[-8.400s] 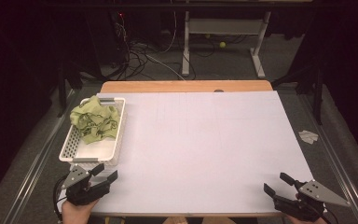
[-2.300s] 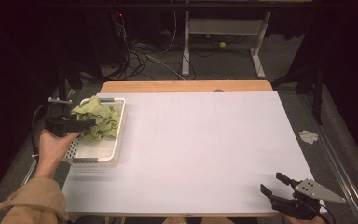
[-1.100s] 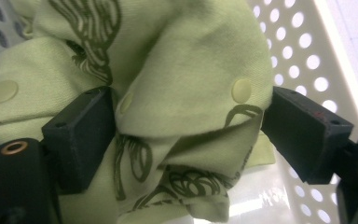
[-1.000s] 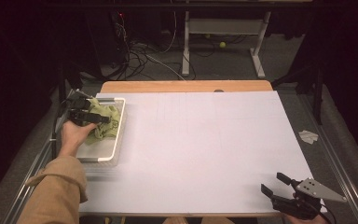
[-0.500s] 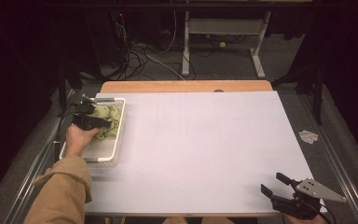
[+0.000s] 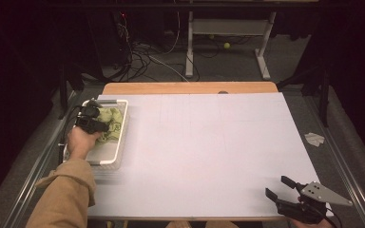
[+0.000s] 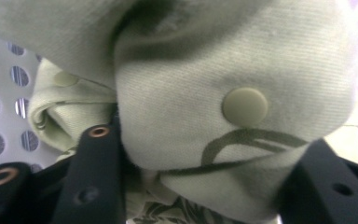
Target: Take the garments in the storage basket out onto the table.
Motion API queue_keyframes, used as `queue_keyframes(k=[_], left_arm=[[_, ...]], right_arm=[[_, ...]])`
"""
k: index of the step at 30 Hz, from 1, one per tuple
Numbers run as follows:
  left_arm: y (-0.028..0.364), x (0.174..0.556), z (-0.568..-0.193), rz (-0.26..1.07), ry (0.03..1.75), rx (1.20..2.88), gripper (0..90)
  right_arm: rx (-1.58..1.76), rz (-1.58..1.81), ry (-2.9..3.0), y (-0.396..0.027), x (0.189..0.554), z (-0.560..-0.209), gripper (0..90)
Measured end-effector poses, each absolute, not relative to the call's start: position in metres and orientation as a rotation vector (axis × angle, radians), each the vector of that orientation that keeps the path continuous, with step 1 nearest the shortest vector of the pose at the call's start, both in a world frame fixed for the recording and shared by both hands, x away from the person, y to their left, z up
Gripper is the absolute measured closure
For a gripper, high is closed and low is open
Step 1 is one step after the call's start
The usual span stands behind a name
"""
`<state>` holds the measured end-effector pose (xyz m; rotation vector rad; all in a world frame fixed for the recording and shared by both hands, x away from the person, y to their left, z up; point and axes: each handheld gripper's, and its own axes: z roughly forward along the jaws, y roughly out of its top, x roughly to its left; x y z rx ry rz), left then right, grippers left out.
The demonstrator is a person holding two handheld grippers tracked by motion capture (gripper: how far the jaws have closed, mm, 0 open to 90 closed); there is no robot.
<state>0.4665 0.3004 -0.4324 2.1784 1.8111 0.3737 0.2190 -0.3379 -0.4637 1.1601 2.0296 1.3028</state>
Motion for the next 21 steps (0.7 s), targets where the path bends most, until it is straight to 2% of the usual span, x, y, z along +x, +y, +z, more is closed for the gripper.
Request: queue_keyframes(k=[4,7,21], left_arm=[[0.300,0.465,-0.427,0.373,1.808,2.169,58.5],[0.302,0.463,-0.424,0.347,1.793,2.147,60.9],[0.324,0.433,-0.378,0.341,1.666,2.011,62.0]], right_arm=[[1.170,1.301,2.031,-0.338,0.220,-0.464,25.7],[1.171,1.300,2.023,-0.338,0.219,-0.464,26.0],[1.158,1.300,2.028,-0.337,0.219,-0.463,26.7]])
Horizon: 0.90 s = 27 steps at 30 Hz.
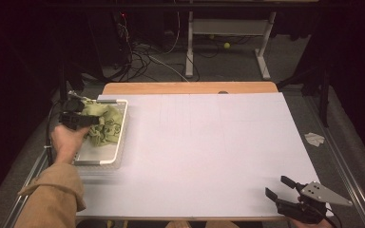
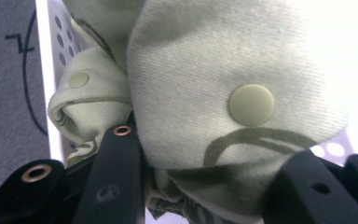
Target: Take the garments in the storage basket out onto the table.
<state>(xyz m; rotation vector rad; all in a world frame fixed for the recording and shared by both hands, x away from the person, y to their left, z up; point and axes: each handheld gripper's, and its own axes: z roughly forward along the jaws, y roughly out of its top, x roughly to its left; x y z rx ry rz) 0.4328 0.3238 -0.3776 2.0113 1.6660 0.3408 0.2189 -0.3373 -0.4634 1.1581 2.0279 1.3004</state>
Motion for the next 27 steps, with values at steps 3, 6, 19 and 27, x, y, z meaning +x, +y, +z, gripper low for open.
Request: queue_keyframes(k=[3,6,19,27], left_arm=[[0.326,0.427,-0.369,0.341,1.638,1.995,62.0],[0.325,0.424,-0.358,0.350,1.604,1.991,62.0],[0.316,0.416,-0.328,0.360,1.514,1.963,61.9],[0.316,0.406,-0.306,0.338,1.445,1.955,61.9]], right_arm=[[1.156,1.300,2.030,-0.337,0.219,-0.463,26.8],[1.154,1.299,2.030,-0.337,0.219,-0.463,26.8],[1.150,1.301,2.040,-0.337,0.219,-0.463,27.0],[1.146,1.301,2.044,-0.336,0.219,-0.463,27.2]])
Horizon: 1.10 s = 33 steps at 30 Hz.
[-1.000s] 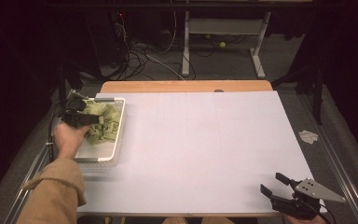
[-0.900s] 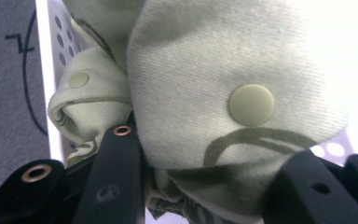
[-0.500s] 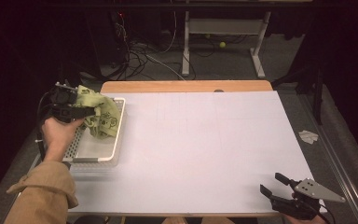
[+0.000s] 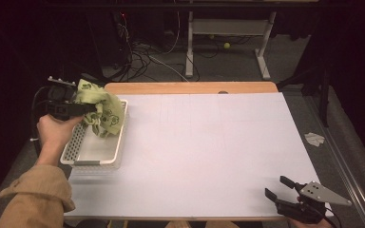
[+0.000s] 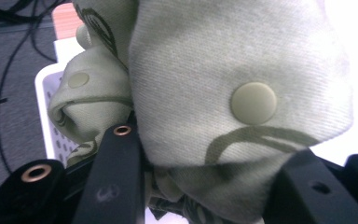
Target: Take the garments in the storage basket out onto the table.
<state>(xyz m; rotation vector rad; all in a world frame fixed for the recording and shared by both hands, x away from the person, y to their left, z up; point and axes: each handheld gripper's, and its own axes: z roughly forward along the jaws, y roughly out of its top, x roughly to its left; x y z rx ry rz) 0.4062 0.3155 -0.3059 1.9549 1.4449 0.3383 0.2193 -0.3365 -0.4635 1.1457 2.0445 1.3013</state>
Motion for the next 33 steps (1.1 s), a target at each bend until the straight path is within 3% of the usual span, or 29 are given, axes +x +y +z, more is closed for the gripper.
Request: queue_keyframes(k=[33], left_arm=[[0.245,0.400,-0.261,0.236,1.142,2.002,61.6]], right_arm=[[1.137,1.304,2.053,-0.337,0.219,-0.463,27.2]])
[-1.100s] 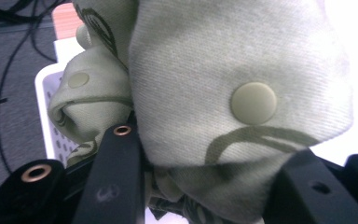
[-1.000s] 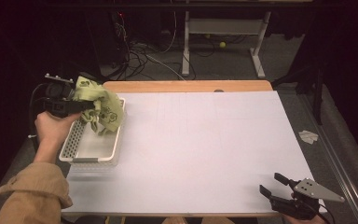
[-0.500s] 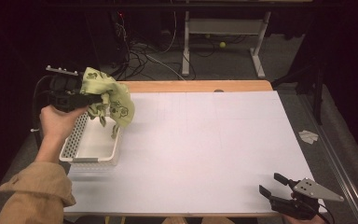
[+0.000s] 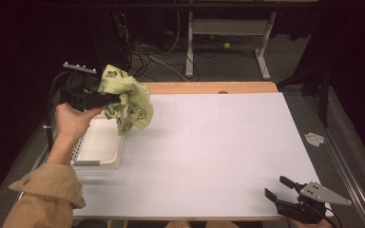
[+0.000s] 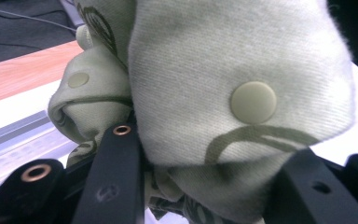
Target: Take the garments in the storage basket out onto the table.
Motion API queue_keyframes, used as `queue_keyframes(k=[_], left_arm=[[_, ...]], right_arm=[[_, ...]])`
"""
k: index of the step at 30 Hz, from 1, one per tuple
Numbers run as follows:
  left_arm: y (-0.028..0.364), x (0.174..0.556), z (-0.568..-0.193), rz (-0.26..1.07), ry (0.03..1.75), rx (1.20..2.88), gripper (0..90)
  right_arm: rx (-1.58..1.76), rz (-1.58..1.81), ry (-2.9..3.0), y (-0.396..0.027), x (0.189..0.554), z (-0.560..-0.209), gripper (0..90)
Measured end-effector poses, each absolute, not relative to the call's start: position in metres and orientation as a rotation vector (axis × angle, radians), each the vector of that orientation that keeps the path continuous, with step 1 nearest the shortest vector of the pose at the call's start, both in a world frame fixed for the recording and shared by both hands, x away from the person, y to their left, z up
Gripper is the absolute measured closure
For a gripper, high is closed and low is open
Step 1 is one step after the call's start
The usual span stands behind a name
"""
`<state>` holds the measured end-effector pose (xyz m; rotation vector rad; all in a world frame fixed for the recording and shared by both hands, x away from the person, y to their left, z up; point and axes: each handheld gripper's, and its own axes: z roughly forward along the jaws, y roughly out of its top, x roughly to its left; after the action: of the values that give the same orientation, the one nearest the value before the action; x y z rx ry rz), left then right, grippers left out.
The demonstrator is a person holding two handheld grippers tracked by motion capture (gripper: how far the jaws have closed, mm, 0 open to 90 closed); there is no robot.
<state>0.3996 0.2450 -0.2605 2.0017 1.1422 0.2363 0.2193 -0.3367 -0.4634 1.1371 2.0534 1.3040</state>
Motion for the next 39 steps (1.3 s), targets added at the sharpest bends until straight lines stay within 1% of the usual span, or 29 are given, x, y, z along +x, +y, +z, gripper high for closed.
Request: queue_keyframes(k=[19,39], left_arm=[[0.190,0.400,-0.278,0.125,1.021,2.077,60.3],[0.162,0.398,-0.306,0.096,0.978,2.131,57.4]], right_arm=[[1.134,1.303,2.057,-0.337,0.219,-0.463,27.2],[1.129,1.304,2.054,-0.337,0.219,-0.463,27.2]])
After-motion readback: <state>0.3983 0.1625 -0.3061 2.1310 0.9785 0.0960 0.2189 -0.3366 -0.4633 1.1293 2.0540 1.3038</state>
